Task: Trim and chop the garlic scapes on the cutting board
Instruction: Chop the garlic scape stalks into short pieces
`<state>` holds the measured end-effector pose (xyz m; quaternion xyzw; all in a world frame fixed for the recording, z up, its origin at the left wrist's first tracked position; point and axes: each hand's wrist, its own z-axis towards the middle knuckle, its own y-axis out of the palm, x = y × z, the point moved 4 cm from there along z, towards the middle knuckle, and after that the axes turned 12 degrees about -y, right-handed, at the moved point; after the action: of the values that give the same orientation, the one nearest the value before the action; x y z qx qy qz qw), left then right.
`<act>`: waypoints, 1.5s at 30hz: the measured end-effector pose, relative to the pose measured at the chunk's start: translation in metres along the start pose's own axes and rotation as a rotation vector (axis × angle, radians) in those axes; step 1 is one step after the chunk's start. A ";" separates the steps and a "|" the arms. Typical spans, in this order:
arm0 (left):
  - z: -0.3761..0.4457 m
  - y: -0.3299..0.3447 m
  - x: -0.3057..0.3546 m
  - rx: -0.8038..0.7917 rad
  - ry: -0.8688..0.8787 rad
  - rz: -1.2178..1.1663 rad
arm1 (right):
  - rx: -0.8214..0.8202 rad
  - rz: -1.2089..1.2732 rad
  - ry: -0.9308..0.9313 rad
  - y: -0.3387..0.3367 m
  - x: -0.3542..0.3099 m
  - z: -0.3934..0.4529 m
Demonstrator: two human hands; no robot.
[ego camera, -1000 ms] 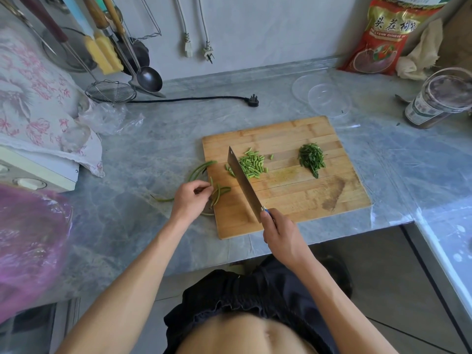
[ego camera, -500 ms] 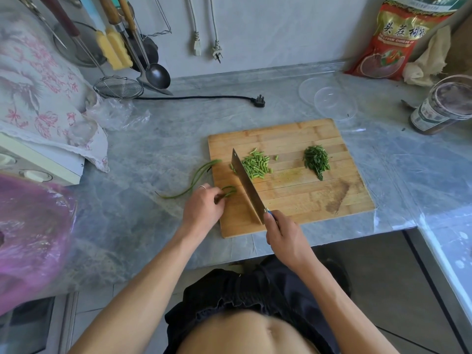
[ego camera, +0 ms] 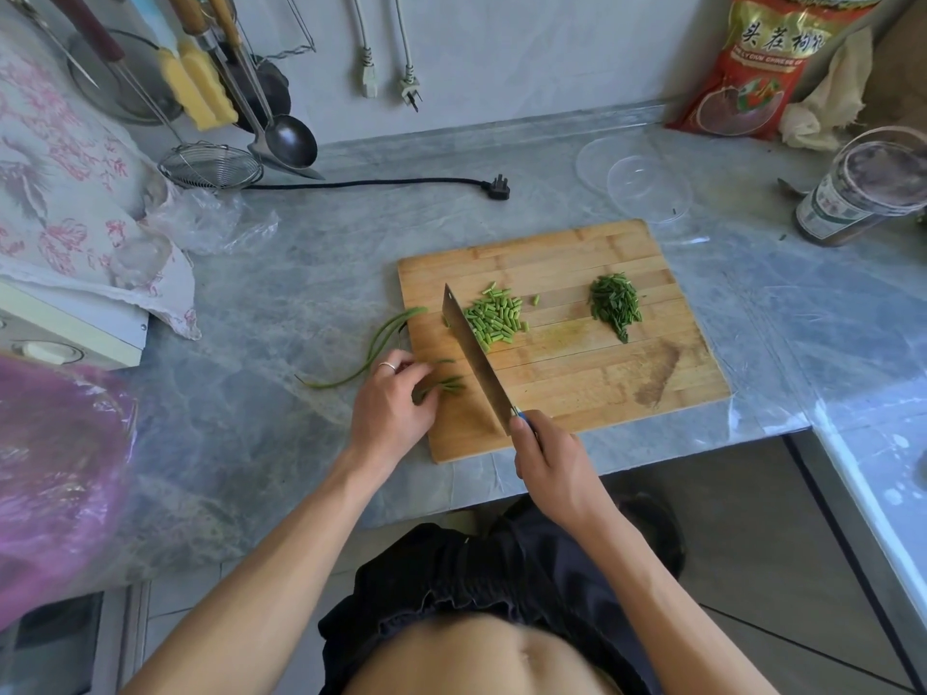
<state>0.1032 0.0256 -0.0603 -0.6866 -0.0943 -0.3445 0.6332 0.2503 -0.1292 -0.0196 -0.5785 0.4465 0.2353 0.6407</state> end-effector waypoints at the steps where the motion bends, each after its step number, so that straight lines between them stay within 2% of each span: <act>1: 0.002 0.000 0.001 -0.001 0.018 -0.002 | -0.002 0.005 -0.007 0.000 0.000 -0.001; 7: 0.007 0.004 -0.002 -0.005 0.022 -0.015 | -0.055 -0.027 -0.048 0.003 0.004 0.003; 18: -0.009 0.008 -0.002 0.055 -0.204 -0.156 | -0.079 -0.094 -0.109 0.007 -0.001 0.021; 24: -0.019 0.007 0.007 0.103 -0.029 -0.035 | -0.096 -0.101 -0.108 0.004 0.002 0.022; 32: -0.023 0.009 0.010 0.092 0.056 -0.007 | -0.089 -0.043 -0.056 0.002 0.001 0.023; 35: -0.018 0.003 0.009 0.125 -0.047 -0.078 | -0.085 -0.046 -0.050 0.002 0.001 0.024; 38: -0.004 0.004 0.012 0.068 -0.164 -0.029 | -0.079 -0.038 -0.039 0.001 0.000 0.024; 42: 0.018 0.008 0.018 -0.106 -0.327 0.108 | -0.087 -0.027 -0.019 0.002 0.000 0.024; 45: 0.031 0.008 0.018 -0.272 -0.465 0.049 | -0.081 -0.015 -0.011 0.000 -0.002 0.024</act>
<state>0.1320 0.0481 -0.0552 -0.8282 -0.1736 -0.1716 0.5045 0.2565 -0.1057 -0.0198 -0.6060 0.4288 0.2517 0.6209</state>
